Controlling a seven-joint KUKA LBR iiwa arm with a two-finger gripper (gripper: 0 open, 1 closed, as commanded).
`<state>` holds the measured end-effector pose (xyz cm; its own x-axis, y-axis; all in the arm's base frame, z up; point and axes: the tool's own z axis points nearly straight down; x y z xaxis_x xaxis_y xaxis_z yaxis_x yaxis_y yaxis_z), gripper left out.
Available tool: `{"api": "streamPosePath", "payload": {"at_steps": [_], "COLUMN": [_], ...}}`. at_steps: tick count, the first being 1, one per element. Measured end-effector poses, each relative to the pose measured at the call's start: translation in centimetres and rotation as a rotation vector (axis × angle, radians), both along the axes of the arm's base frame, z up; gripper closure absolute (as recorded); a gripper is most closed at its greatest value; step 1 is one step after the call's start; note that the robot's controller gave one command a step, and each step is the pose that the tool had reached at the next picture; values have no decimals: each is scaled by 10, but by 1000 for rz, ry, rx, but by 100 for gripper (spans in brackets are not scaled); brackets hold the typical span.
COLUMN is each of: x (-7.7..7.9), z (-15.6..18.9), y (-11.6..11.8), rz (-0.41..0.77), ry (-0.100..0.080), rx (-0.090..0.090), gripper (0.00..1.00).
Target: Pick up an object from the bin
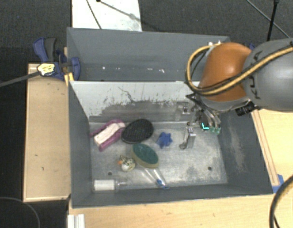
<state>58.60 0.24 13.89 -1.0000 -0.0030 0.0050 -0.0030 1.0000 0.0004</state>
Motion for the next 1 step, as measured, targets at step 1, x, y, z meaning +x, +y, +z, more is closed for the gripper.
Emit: {"api": "streamPosePath", "payload": {"at_steps": [1], "x": [5], "z": [-73], "y": [47], "rz": [48], "ry": [0], "rx": [2], "gripper": [0]}}
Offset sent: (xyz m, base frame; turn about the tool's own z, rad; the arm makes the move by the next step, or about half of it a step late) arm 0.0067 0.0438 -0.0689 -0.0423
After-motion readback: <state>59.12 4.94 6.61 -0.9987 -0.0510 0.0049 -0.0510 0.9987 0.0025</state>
